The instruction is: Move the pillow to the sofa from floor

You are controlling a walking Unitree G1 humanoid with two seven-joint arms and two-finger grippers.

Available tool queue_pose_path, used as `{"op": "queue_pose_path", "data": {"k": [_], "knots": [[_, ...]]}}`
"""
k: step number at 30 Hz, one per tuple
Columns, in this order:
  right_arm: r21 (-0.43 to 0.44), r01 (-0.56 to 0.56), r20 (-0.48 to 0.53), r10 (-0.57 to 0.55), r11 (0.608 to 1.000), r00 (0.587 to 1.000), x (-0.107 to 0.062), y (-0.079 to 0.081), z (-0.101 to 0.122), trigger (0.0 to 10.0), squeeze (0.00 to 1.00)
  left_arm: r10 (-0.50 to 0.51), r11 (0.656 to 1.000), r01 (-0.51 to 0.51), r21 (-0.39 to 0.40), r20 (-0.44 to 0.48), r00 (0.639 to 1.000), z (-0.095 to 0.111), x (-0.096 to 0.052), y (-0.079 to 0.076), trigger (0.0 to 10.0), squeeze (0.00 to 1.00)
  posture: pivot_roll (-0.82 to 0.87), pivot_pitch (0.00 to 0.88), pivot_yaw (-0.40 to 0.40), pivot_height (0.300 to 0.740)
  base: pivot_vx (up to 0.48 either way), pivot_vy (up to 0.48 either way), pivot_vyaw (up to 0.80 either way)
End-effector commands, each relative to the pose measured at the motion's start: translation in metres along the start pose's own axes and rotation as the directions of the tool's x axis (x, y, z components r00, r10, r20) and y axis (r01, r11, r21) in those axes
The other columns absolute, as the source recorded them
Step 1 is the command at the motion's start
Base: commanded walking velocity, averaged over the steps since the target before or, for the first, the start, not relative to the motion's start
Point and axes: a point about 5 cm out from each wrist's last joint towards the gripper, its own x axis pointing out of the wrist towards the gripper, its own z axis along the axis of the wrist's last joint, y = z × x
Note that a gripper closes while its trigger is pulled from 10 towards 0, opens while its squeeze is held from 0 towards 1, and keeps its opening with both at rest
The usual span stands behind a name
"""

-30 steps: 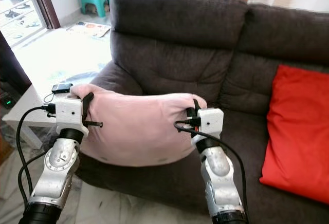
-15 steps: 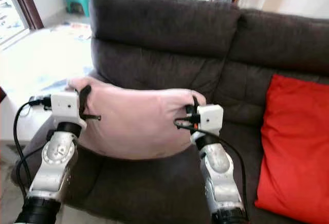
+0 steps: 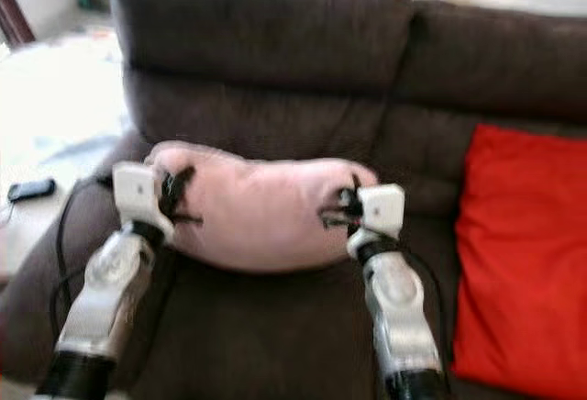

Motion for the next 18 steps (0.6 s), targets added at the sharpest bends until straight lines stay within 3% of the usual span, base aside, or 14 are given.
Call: {"op": "queue_pose_path", "data": {"k": [1,11,13,17,18], "knots": [[-0.005,-0.051,0.067,0.051,0.999,0.996,0.010,0.010,0.016,10.0,0.00,-0.091,0.996,0.090,0.019,0.050,0.995,0.016,0.003,-0.007,10.0,0.00,0.06,0.029,-0.049,0.740,0.000,0.000,0.00],[-0.026,-0.062,0.080,0.064,0.998,0.995,0.032,0.008,0.028,10.0,0.00,-0.220,0.974,0.224,-0.041,0.078,0.972,0.033,0.002,-0.012,10.0,0.00,0.06,0.027,-0.054,0.740,0.000,0.000,0.00],[-0.021,-0.073,0.078,0.075,0.997,0.994,0.043,0.007,0.034,10.0,0.00,-0.301,0.948,0.308,-0.077,0.099,0.949,0.045,0.001,-0.018,10.0,0.00,0.07,0.028,-0.055,0.740,0.000,0.000,0.00],[-0.024,-0.092,0.078,0.094,0.995,0.993,0.049,0.009,0.038,10.0,0.00,-0.352,0.928,0.361,-0.095,0.101,0.931,0.050,-0.001,-0.021,10.0,0.00,0.07,0.028,-0.056,0.740,0.000,0.000,0.00],[-0.034,-0.122,0.077,0.125,0.992,0.989,0.055,0.013,0.042,10.0,0.00,-0.409,0.904,0.416,-0.094,0.092,0.908,0.053,-0.004,-0.024,10.0,0.00,0.07,0.030,-0.056,0.740,0.000,0.000,0.00]]}}
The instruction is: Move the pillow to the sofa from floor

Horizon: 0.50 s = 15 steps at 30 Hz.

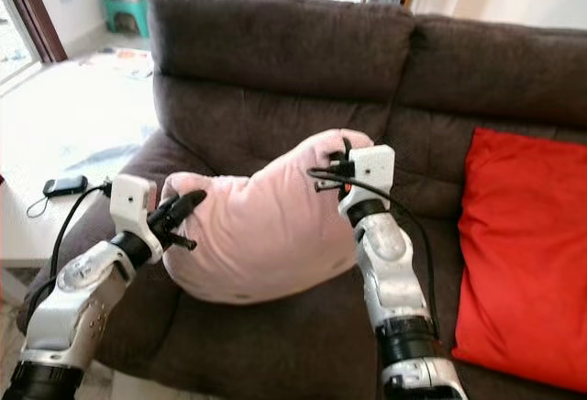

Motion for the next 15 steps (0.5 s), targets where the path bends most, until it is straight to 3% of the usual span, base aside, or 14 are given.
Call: {"op": "queue_pose_path", "data": {"k": [1,7,12,14,15], "knots": [[-0.010,-0.096,0.051,0.097,0.995,0.994,0.017,0.016,0.019,10.0,0.00,-0.189,0.982,0.189,0.018,0.056,0.980,0.022,0.006,-0.024,10.0,0.00,0.07,0.030,-0.056,0.740,0.000,0.000,0.00],[-0.021,-0.192,0.016,0.192,0.981,0.981,0.033,0.035,0.025,10.0,0.00,-0.307,0.952,0.307,0.004,-0.031,0.951,0.014,-0.003,-0.036,10.0,0.00,0.08,0.033,-0.058,0.740,0.000,0.000,0.00],[-0.080,-0.352,-0.017,0.352,0.933,0.936,0.043,0.070,0.036,10.0,0.00,-0.345,0.938,0.344,-0.032,-0.072,0.936,0.007,-0.008,-0.040,10.0,0.00,0.08,0.038,-0.058,0.740,0.000,0.000,0.00],[-0.117,-0.432,-0.038,0.431,0.894,0.902,0.045,0.088,0.038,10.0,0.00,-0.352,0.936,0.350,-0.033,-0.089,0.932,0.006,-0.009,-0.041,10.0,0.00,0.08,0.040,-0.061,0.740,0.000,0.000,0.00],[-0.117,-0.432,-0.038,0.431,0.894,0.902,0.045,0.088,0.038,10.0,0.00,-0.352,0.936,0.350,-0.033,-0.089,0.932,0.006,-0.009,-0.041,10.0,0.00,0.08,0.040,-0.061,0.740,0.000,0.000,0.00]]}}
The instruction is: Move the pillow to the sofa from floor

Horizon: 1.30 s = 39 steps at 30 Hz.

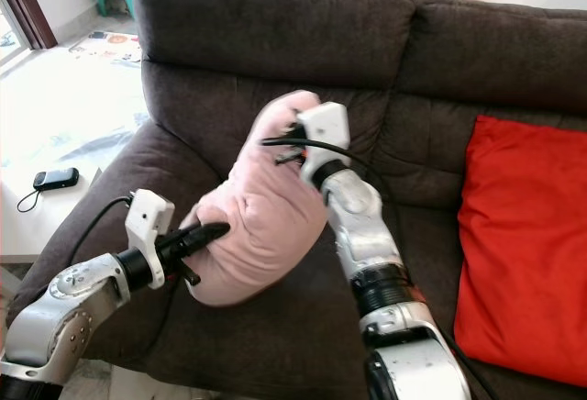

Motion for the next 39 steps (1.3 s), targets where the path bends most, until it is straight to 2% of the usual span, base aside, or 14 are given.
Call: {"op": "queue_pose_path", "data": {"k": [1,4,8,9,10,11,22,36,37,39], "knots": [[-0.027,-0.171,0.017,0.171,0.985,0.985,0.0112,0.0315,0.0094,10.0,0.00,-0.109,0.993,0.105,0.047,0.090,0.990,0.0226,0.0058,-0.0176,10.0,0.00,0.08,0.039,-0.062,0.740,0.000,0.000,0.00],[-0.027,-0.198,0.018,0.198,0.980,0.980,0.0130,0.0388,0.0099,10.0,0.00,-0.103,0.994,0.100,0.044,0.091,0.991,0.0227,0.0058,-0.0181,10.0,0.00,0.09,0.040,-0.065,0.740,0.000,0.000,0.00],[-0.023,-0.202,0.008,0.203,0.979,0.979,0.0127,0.0394,0.0081,10.0,0.00,-0.103,0.994,0.100,0.043,0.088,0.991,0.0230,0.0052,-0.0183,10.0,0.00,0.09,0.041,-0.068,0.740,0.000,0.000,0.00],[-0.019,-0.199,0.007,0.199,0.980,0.980,0.0128,0.0386,0.0080,10.0,0.60,-0.103,0.994,0.099,0.043,0.086,0.991,0.0229,0.0049,-0.0181,10.0,0.00,0.09,0.041,-0.068,0.740,0.000,0.000,0.00],[-0.018,-0.195,0.007,0.196,0.981,0.981,0.0129,0.0380,0.0081,10.0,0.60,-0.103,0.994,0.099,0.043,0.085,0.991,0.0229,0.0049,-0.0181,10.0,0.00,0.09,0.041,-0.068,0.740,0.000,0.000,0.00],[-0.019,-0.195,0.009,0.195,0.981,0.981,0.0131,0.0377,0.0086,10.0,1.00,-0.103,0.994,0.099,0.043,0.085,0.991,0.0230,0.0049,-0.0180,10.0,0.00,0.09,0.042,-0.066,0.740,0.000,0.000,0.00],[-0.036,-0.202,0.028,0.203,0.979,0.979,0.0148,0.0398,0.0137,10.0,1.00,-0.122,0.992,0.119,0.040,0.086,0.989,0.0235,0.0088,-0.0222,10.0,0.00,0.09,0.041,-0.064,0.740,0.000,0.000,0.00],[-0.078,-0.199,0.001,0.199,0.977,0.980,0.0123,0.0378,0.0077,10.0,1.00,-0.123,0.992,0.121,0.029,0.095,0.988,0.0224,0.0110,-0.0244,10.0,0.00,0.09,0.041,-0.068,0.740,0.000,0.000,0.00],[-0.085,-0.190,-0.001,0.190,0.978,0.982,0.0119,0.0367,0.0074,10.0,0.75,-0.120,0.993,0.118,0.026,0.095,0.988,0.0218,0.0112,-0.0240,10.0,0.00,0.09,0.042,-0.068,0.740,0.000,0.000,0.00],[-0.087,-0.186,-0.001,0.186,0.979,0.982,0.0118,0.0362,0.0073,10.0,0.75,-0.119,0.993,0.117,0.025,0.095,0.988,0.0216,0.0112,-0.0238,10.0,0.00,0.09,0.042,-0.068,0.740,0.000,0.000,0.00]]}}
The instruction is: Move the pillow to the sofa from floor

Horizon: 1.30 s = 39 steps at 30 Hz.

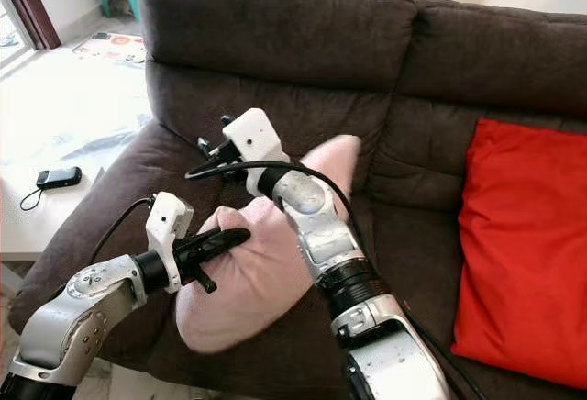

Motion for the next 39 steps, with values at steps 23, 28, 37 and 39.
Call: {"op": "queue_pose_path", "data": {"k": [23,28,37,39], "knots": [[-0.175,0.744,-0.362,-0.745,0.645,0.561,-0.140,-0.097,-0.088,10.0,0.00,0.061,0.998,-0.062,0.011,0.063,0.996,0.002,0.007,0.003,10.0,0.00,0.07,0.053,-0.065,0.740,0.000,0.000,0.00],[-0.245,0.756,-0.489,-0.751,0.607,0.444,-0.173,-0.091,-0.118,10.0,0.00,0.093,0.995,-0.094,0.017,0.070,0.993,0.001,0.008,0.006,10.0,0.00,0.05,0.053,-0.066,0.740,0.000,0.000,0.00],[-0.210,0.651,-0.708,-0.572,0.730,0.413,-0.184,-0.059,-0.162,10.0,0.00,0.114,0.993,-0.116,0.017,0.085,0.990,0.001,0.010,0.009,10.0,0.00,0.06,0.050,-0.072,0.740,0.000,0.000,0.00],[-0.160,0.593,-0.753,-0.487,0.789,0.444,-0.179,-0.047,-0.171,10.0,0.00,0.114,0.993,-0.116,0.016,0.084,0.990,0.000,0.010,0.009,10.0,0.00,0.06,0.051,-0.072,0.740,0.000,0.000,0.00]]}}
